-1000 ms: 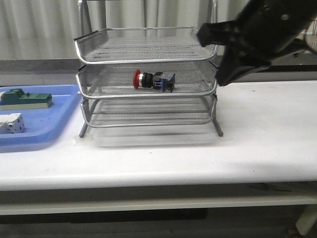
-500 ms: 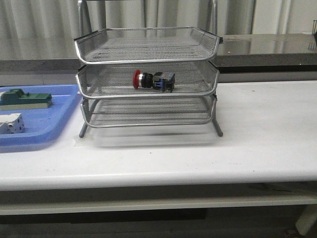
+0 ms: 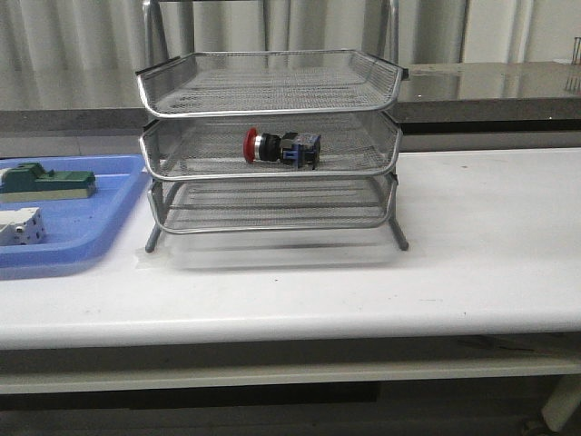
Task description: Place button on rack with both arms
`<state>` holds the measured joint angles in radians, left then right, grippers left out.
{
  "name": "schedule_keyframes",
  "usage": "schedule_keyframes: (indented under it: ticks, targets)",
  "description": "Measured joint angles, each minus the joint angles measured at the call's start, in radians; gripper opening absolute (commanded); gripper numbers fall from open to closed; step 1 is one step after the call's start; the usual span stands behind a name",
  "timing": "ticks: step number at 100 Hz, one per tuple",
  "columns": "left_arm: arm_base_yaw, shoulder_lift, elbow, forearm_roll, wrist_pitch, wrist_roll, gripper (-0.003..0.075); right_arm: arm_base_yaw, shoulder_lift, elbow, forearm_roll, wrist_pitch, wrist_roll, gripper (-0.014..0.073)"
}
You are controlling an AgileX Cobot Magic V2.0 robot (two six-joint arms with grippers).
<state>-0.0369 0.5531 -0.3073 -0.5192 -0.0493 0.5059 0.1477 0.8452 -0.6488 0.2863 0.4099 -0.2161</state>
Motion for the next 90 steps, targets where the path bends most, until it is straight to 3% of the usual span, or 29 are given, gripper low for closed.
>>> schedule_keyframes:
  ticks: [90]
  targets:
    - [0.000, 0.000, 0.000, 0.000, 0.000, 0.000, -0.0020, 0.000, -0.001, 0.000, -0.035, -0.049, 0.000, -0.0057]
